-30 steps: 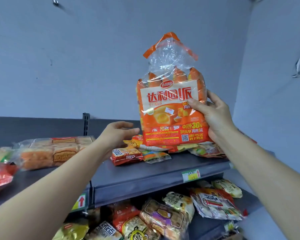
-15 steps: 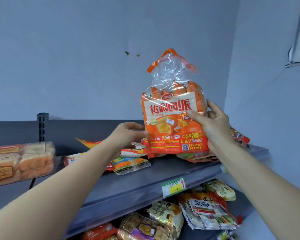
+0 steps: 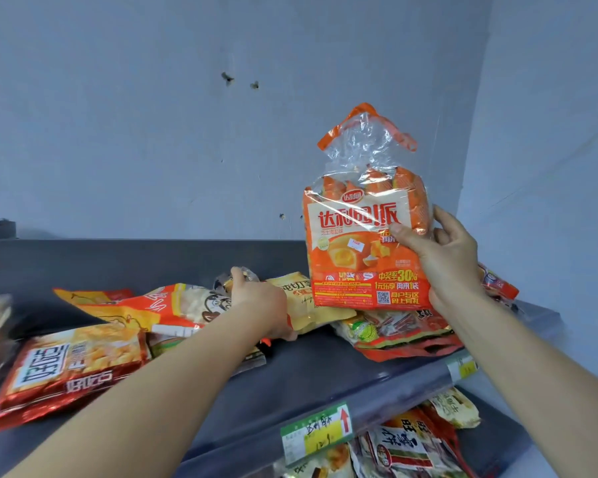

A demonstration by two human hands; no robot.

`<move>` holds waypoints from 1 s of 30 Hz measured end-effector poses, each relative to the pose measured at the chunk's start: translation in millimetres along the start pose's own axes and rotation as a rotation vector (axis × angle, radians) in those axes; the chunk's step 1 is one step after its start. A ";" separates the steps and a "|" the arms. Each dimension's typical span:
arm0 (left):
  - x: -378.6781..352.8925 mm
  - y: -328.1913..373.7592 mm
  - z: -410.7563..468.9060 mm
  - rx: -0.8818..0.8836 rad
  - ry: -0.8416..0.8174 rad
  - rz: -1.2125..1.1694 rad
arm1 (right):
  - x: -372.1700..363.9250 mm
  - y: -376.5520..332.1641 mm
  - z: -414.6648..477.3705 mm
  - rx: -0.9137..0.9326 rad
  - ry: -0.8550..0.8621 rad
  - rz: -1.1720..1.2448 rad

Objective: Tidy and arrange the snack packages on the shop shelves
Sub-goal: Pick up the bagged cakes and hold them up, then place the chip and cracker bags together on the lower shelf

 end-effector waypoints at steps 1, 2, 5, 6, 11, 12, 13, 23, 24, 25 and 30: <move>-0.8 2.4 3.9 0.015 -0.021 0.059 | 1.1 3.6 4.1 -0.003 -0.003 0.003; -2.0 3.3 8.7 0.033 -0.029 0.100 | 2.5 6.9 8.1 -0.009 -0.007 0.010; -6.7 -0.6 19.2 0.121 -0.003 0.000 | 5.3 16.3 20.2 -0.043 -0.037 0.034; -7.6 -2.5 21.6 0.141 0.033 -0.080 | 6.6 18.6 23.8 -0.056 -0.047 0.045; 9.9 -27.9 20.9 0.272 0.279 -0.514 | 15.4 18.1 44.5 -0.092 -0.079 0.119; 14.3 -36.4 20.0 0.311 0.322 -0.603 | 17.0 16.8 49.1 -0.103 -0.082 0.152; 19.7 -44.3 16.7 0.351 0.369 -0.701 | 17.6 15.3 53.0 -0.117 -0.084 0.187; 48.4 -126.3 -44.2 0.738 0.761 -1.278 | -10.9 29.7 61.8 -0.257 -0.181 0.327; 51.3 -131.8 -51.9 0.742 0.805 -1.281 | -17.3 36.6 58.6 -0.262 -0.203 0.296; 54.4 -135.4 -58.8 0.743 0.843 -1.292 | -25.4 44.0 53.9 -0.267 -0.231 0.269; 55.1 -138.4 -78.9 0.736 0.872 -1.369 | -74.3 88.6 22.1 -0.322 -0.383 0.112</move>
Point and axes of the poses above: each hand's wrist, its own z-axis towards the middle knuckle, its own x-axis out of the back of the hand, y = z × x, the point moved 7 cm from there along z, towards the middle knuckle, and after that the axes turned 4 degrees about y, right-handed, at the moved point
